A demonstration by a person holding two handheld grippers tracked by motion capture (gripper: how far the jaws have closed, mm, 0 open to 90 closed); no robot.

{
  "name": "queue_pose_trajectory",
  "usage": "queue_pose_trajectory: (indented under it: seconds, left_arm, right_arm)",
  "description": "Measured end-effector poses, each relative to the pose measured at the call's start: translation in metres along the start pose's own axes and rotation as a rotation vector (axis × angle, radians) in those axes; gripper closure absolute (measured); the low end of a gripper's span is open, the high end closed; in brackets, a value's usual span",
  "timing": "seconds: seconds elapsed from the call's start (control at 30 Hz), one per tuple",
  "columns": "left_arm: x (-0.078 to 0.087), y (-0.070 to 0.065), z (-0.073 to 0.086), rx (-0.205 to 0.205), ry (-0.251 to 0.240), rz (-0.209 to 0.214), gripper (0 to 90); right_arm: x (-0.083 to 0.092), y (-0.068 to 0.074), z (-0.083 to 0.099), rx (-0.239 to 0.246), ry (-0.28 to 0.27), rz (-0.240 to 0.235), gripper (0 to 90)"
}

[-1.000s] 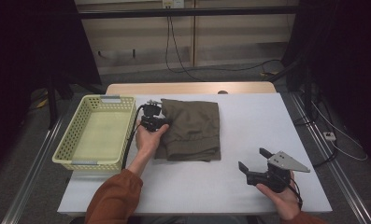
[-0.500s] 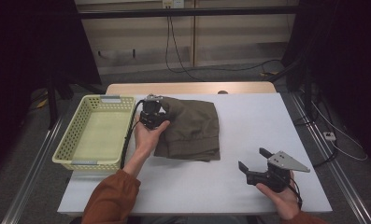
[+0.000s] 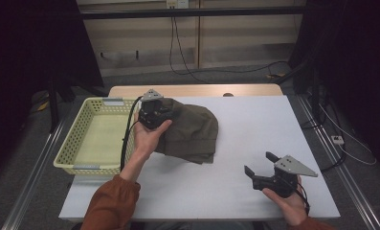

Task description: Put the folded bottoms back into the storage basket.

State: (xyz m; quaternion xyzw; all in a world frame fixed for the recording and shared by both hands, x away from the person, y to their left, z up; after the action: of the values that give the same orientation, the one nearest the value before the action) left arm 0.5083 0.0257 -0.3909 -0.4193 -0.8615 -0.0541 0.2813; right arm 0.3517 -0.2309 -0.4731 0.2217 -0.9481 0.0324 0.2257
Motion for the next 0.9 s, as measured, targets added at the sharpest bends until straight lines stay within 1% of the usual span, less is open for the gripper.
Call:
queue_pose_trajectory:
  seconds: [0.1, 0.2, 0.27, 0.3, 0.53, 0.6, 0.73, 0.9]
  left_arm:
    - [0.008, 0.000, -0.003, -0.018, -0.013, -0.010, 86.0]
    - [0.017, 0.000, -0.008, -0.017, -0.043, -0.007, 86.0]
    - [0.022, 0.001, -0.009, -0.015, -0.050, -0.004, 86.0]
    - [0.025, 0.001, -0.009, -0.019, -0.049, -0.009, 86.0]
    - [0.043, -0.002, -0.013, -0.053, -0.079, -0.019, 86.0]
    - [0.049, -0.002, -0.014, -0.065, -0.086, -0.030, 86.0]
    - [0.060, -0.001, -0.018, -0.070, -0.107, -0.034, 86.0]
    - [0.072, 0.003, -0.020, -0.070, -0.120, -0.045, 86.0]
  right_arm:
    - [0.000, 0.000, 0.000, -0.002, -0.003, 0.000, 8.0]
    - [0.000, 0.000, 0.000, 0.000, 0.000, 0.000, 8.0]
    - [0.000, 0.001, 0.000, 0.001, 0.001, 0.001, 8.1]
    - [0.000, 0.001, 0.000, 0.003, 0.002, 0.000, 8.0]
    - [0.000, 0.000, 0.000, 0.000, 0.000, 0.002, 7.7]
    - [0.000, 0.000, 0.000, 0.002, 0.002, 0.002, 7.5]
    - [0.000, 0.000, 0.000, 0.003, 0.003, 0.001, 7.4]
    - [0.000, 0.000, 0.000, 0.002, -0.001, 0.002, 7.3]
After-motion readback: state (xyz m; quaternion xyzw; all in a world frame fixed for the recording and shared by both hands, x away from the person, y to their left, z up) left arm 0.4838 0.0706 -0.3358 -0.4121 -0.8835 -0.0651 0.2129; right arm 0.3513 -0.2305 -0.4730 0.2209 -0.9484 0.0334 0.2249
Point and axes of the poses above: each handheld gripper's, and its own axes: x roughly backward along the jaws, z roughly out of its underside, y roughly to its left, the point moved 10 cm from there along -x, roughly forward along the jaws, and after that the axes turned 5 degrees about y, right-handed, at the moved point
